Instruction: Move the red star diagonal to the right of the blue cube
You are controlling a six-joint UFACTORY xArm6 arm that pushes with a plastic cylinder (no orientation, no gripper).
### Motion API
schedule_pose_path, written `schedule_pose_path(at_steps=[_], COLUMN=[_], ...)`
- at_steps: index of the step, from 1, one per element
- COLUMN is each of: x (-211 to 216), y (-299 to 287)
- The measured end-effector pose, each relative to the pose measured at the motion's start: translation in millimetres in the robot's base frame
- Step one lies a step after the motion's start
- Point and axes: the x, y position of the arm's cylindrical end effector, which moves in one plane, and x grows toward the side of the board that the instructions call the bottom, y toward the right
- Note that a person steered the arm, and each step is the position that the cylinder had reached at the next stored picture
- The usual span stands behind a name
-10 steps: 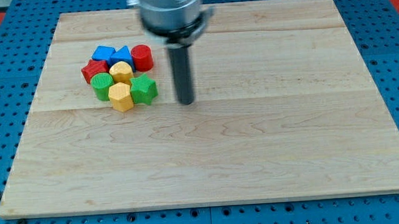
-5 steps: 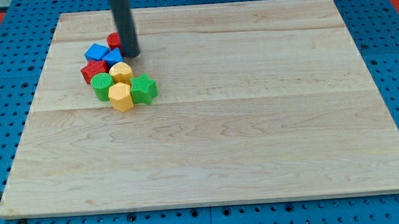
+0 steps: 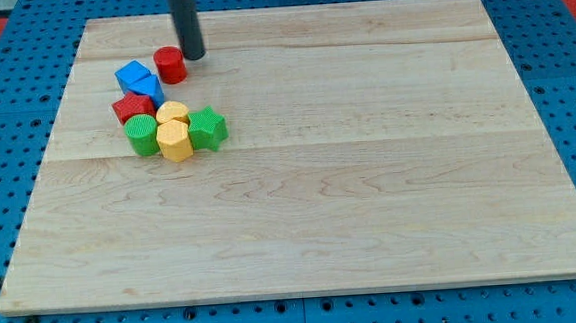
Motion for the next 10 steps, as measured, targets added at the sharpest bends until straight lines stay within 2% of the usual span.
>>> schedule_pose_path(at_steps=[1,2,6,7,8,9,10], x=[20,28,45,58,65,68,107], y=[-8,20,25,3,25,128,185])
